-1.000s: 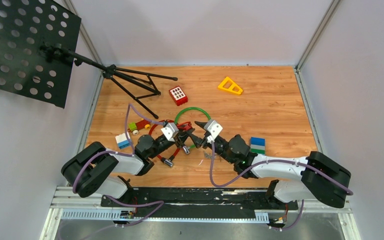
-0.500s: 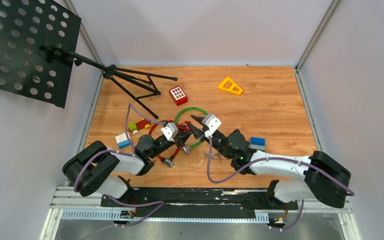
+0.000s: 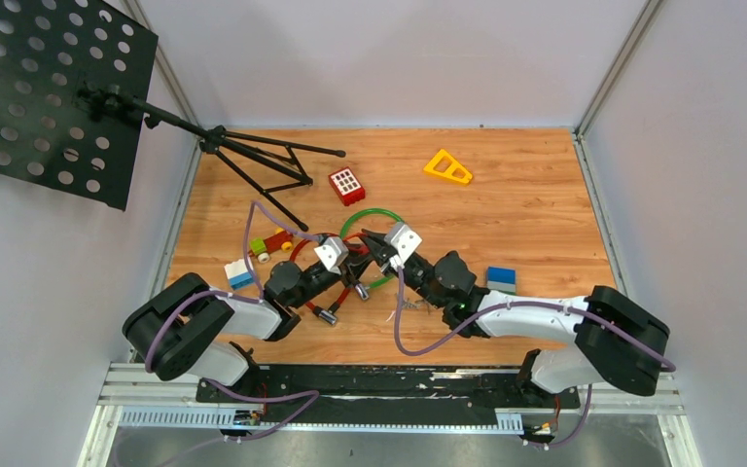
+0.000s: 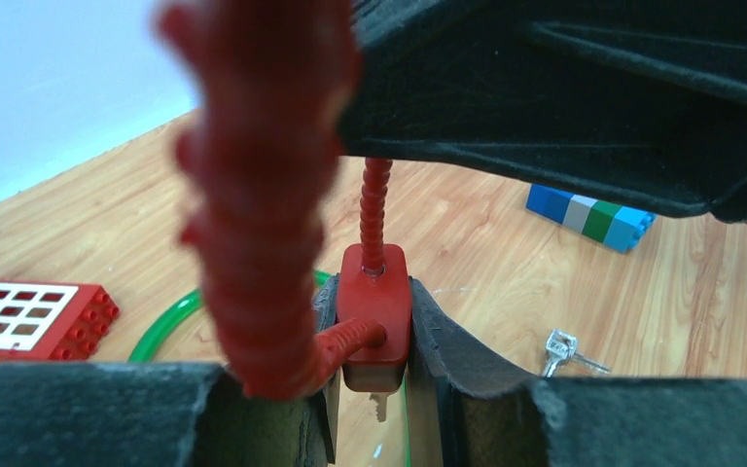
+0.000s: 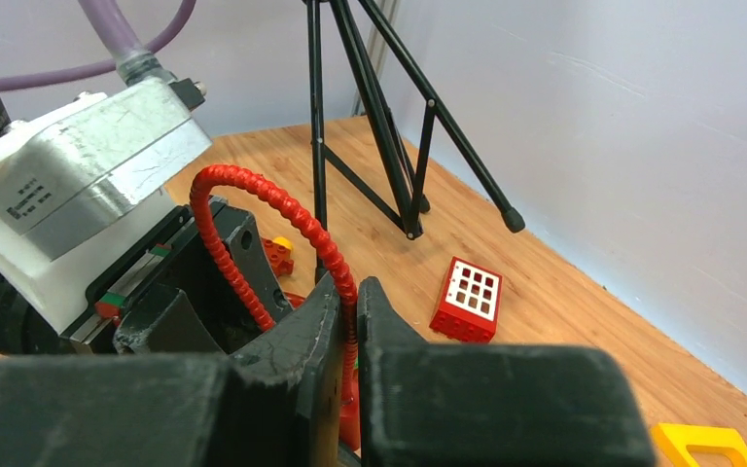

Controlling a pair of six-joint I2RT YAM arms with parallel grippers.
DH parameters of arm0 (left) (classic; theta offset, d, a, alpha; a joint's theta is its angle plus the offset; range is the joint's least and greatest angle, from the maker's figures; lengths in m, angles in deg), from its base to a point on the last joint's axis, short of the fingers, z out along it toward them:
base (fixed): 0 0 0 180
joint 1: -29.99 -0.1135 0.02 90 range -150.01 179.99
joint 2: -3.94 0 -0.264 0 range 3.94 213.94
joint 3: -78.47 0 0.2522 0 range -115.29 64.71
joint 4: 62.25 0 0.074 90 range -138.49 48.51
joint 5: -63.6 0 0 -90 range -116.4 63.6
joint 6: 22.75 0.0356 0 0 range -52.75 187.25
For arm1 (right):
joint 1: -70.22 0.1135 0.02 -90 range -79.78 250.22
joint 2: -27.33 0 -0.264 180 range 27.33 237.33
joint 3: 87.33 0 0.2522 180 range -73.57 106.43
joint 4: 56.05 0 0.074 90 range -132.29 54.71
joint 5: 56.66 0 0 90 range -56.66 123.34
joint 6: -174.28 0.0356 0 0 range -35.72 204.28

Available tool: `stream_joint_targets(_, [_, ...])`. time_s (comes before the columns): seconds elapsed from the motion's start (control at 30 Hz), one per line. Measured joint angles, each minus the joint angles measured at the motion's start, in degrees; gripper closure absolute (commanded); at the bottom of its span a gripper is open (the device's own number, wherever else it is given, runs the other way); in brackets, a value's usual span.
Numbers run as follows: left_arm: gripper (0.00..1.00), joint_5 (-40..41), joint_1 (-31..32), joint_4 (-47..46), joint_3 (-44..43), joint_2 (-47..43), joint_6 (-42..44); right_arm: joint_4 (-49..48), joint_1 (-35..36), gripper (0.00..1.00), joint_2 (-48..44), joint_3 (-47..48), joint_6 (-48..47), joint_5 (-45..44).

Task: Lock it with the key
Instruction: Lock the lock.

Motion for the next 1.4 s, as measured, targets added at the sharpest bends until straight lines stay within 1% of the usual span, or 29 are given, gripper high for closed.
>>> stream_joint_targets(0.27, [1.00,0.96,-0.02,4.15,0.37,-0.13,0.09,-4.13,0.02,1.00,2.40,-2.58,0.74,-0.74])
stream_joint_targets(0.3, [1.00,1.01,-0.04,4.35,0.52,-0.24,0.09,-4.96,0.02,0.93,2.75,-2.89,1.01,-0.81])
stream_joint_targets(0.33, [1.00,1.05,-0.07,4.37,0.70,-0.31,0.11,-6.05,0.02,0.81,3.13,-3.26,1.29,-0.83])
stream_joint_targets(0.37, [1.00,1.11,-0.09,4.46,0.79,-0.37,0.11,-6.86,0.02,0.73,3.41,-3.52,1.66,-0.85])
stream_joint_targets(0.4, [1.00,1.18,-0.09,4.46,0.87,-0.48,0.11,-7.13,0.02,0.68,3.48,-3.58,2.16,-0.83])
stream_joint_targets(0.47, [1.00,1.20,-0.11,3.32,0.87,-1.11,0.11,-5.77,0.04,0.63,3.48,-3.67,3.41,-0.57])
stream_joint_targets(0.6, [1.00,1.16,-0.11,1.62,0.85,-1.92,0.09,-0.52,0.07,0.60,1.22,-3.23,4.02,-0.24])
stream_joint_targets(0.8, [1.00,1.22,-0.11,-0.22,0.85,-1.92,0.07,7.98,0.52,0.58,-9.49,-3.06,4.74,1.14])
stream_joint_targets(0.93, [1.00,2.71,-0.11,0.28,0.22,-1.92,-1.11,13.51,0.68,0.57,-17.11,-3.56,7.61,-1.11])
stream_joint_targets(1.0, [1.00,4.72,-0.13,1.11,-0.68,-1.92,-3.06,17.09,0.72,0.53,-20.65,-4.17,10.84,-4.17])
stream_joint_targets(1.03, [1.00,5.38,-0.15,1.25,-0.96,-1.95,-3.80,19.32,0.72,0.50,-22.23,-4.42,12.98,-5.73])
stream_joint_targets(1.07, [1.00,6.01,-0.17,1.57,-1.27,-2.12,-4.94,22.43,0.72,0.42,-23.93,-4.46,15.56,-7.52])
stream_joint_targets(1.1, [1.00,6.36,-0.26,1.99,-1.40,-2.56,-5.86,25.79,0.72,0.37,-25.62,-4.46,18.23,-9.18])
stream_joint_targets(1.2, [1.00,7.39,-0.31,5.35,-2.32,-5.99,-9.33,37.53,0.72,0.24,-30.27,-3.85,25.79,-13.73])
stream_joint_targets(1.23, [1.00,7.58,-0.31,7.02,-3.26,-7.41,-10.56,43.85,0.72,0.20,-31.61,-2.64,28.94,-15.65])
stream_joint_targets(1.27, [1.00,7.85,-0.31,8.74,-4.61,-8.63,-11.76,47.74,0.72,0.16,-32.28,-1.64,31.06,-16.85])
stream_joint_targets(1.3, [1.00,8.17,-0.31,10.71,-6.47,-9.64,-13.05,53.88,0.66,0.14,-32.98,0.28,33.48,-18.25])
stream_joint_targets(1.4, [1.00,8.94,-0.31,17.20,-13.16,-11.54,-16.79,64.63,0.59,0.10,-35.80,3.87,37.73,-20.70])
